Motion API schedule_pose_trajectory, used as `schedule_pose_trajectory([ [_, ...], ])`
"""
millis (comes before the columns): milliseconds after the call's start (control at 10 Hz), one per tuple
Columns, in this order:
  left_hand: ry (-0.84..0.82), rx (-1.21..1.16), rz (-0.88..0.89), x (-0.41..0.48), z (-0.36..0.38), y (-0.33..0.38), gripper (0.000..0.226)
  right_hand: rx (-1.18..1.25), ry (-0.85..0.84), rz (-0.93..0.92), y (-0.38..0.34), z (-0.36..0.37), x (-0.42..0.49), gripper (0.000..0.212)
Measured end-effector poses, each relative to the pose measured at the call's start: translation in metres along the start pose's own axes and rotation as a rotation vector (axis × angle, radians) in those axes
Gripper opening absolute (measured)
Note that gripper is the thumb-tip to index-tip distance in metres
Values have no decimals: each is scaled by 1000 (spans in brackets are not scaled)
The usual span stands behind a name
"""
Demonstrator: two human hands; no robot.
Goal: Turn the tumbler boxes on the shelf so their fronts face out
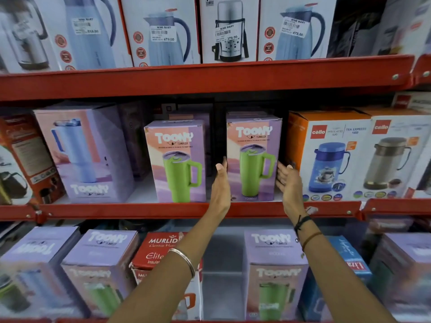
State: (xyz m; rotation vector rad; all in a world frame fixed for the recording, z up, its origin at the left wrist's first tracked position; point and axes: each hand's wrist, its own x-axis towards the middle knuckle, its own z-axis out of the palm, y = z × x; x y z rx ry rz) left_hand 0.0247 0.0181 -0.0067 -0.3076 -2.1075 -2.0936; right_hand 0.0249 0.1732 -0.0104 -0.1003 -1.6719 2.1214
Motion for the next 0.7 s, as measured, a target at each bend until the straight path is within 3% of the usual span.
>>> schedule_pose_trajectory([
  [200, -36, 13, 7, -18, -4, -2, 92, 13, -22, -7, -7, -10, -20, 46],
  [300, -36, -1, 27, -27, -4, 1, 84, 16, -37, -23, -8, -14, -27, 46],
  [500, -60, 103, 66, -36, -7, 0, 95, -22, -76, -24, -6, -14, -33, 47],
  [600, -32, 186, 137, -45, -6, 2, 75, -98, -50, -75, -5, -14, -40, 46],
  [700, 80, 154, 316, -46, -7, 9, 66, -247, 52, -352, -17, -5, -50, 46],
])
